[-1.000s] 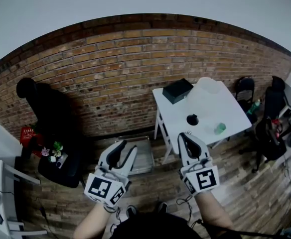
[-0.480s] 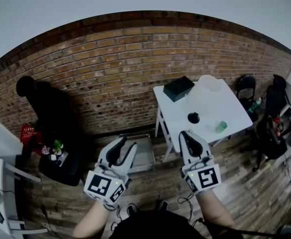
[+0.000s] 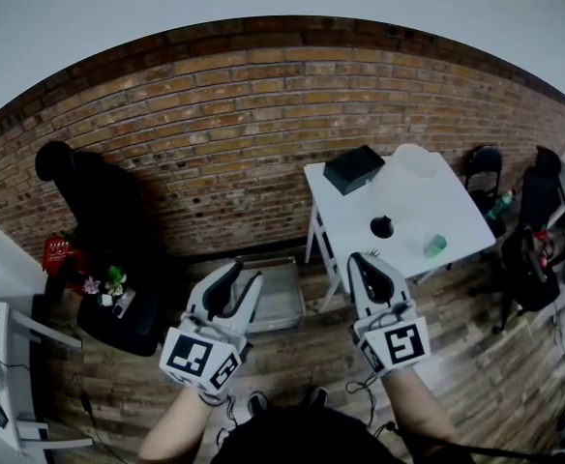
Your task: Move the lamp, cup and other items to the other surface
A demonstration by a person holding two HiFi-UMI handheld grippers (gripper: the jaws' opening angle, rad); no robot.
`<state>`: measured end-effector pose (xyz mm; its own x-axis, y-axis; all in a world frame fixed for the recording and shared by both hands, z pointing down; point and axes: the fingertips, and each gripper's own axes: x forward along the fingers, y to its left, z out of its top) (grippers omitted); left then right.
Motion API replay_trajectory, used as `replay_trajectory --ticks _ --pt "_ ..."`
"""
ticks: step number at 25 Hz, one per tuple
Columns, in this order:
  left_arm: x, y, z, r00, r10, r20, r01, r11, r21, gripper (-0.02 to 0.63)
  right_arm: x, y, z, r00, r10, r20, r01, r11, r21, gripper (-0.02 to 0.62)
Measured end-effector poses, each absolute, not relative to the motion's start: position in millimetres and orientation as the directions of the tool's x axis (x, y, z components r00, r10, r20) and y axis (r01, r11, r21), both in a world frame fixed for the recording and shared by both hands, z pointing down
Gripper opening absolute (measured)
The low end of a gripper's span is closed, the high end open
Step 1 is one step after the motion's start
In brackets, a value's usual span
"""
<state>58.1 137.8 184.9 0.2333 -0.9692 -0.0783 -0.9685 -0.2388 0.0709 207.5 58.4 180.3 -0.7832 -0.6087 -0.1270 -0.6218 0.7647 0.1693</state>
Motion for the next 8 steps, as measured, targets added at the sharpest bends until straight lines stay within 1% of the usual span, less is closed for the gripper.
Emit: replay_trajectory --ticks 8 --pt "49.5 137.2 192.3 0.229 -0.971 -0.069 -0.968 -0.234 0.09 0.13 200.8 53.8 185.0 -0.782 -0.612 -0.12 -0.623 0.765 0.161 0.003"
